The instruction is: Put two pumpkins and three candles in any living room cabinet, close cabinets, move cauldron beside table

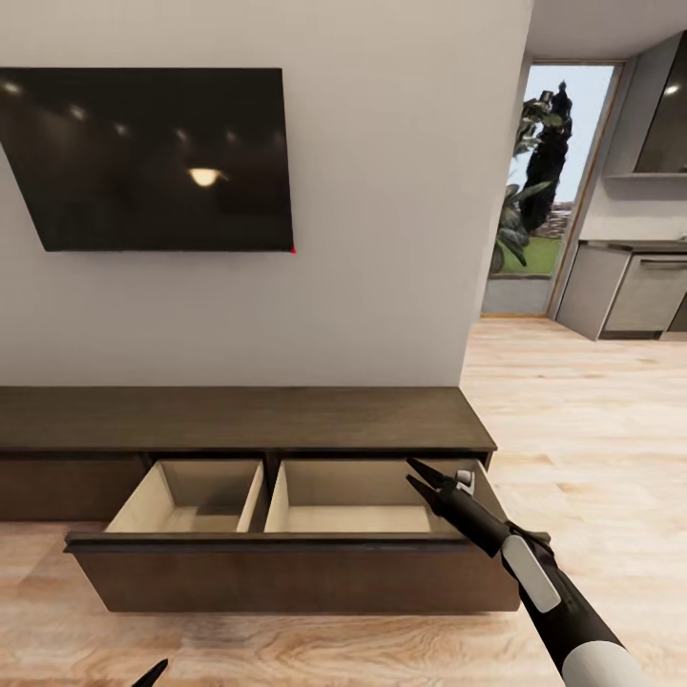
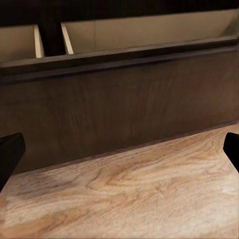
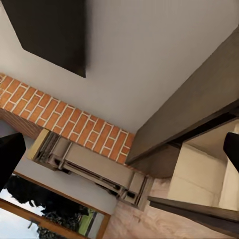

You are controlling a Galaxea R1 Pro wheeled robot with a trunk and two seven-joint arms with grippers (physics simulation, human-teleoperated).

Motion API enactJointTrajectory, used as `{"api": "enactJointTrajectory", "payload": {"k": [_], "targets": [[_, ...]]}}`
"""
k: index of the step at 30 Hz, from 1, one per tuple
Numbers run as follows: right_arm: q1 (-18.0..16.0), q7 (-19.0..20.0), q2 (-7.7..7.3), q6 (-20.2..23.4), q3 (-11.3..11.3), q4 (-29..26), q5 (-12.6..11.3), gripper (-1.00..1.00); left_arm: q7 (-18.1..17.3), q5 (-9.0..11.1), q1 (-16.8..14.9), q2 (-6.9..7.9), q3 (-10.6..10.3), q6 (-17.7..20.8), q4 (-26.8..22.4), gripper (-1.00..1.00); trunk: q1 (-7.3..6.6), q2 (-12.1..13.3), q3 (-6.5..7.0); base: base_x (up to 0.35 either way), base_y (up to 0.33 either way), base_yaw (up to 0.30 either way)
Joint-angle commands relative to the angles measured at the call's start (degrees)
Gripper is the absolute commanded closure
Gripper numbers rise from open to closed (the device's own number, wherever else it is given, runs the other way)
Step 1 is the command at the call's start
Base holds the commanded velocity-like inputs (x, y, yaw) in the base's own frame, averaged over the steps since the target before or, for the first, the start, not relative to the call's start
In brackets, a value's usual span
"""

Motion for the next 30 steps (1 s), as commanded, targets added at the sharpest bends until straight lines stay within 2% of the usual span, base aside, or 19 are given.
{"api": "enactJointTrajectory", "payload": {"k": [1, 28, 30], "targets": [[-0.02, 0.02, 0.01, 0.43, -0.03, 0.01, -0.37, -1.00, -0.30, 0.41, 0.00, 0.01, 0.04, -0.01, 0.00, -1.00, -0.23, 0.40, 0.14, 0.000, 0.000, 0.000], [-0.01, -0.12, 0.49, 0.29, 0.00, -0.01, -0.37, -1.00, -0.30, 0.41, 0.00, -0.07, -0.01, -0.01, 0.00, -1.00, -6.16, 11.22, 4.99, 0.000, 0.000, 0.000], [-0.01, -0.11, 0.50, -0.67, -0.01, -0.01, -0.36, -1.00, -0.30, 0.38, 0.00, -0.07, 0.02, 0.03, 0.00, -1.00, -6.60, 12.03, 5.35, 0.000, 0.000, 0.000]]}}
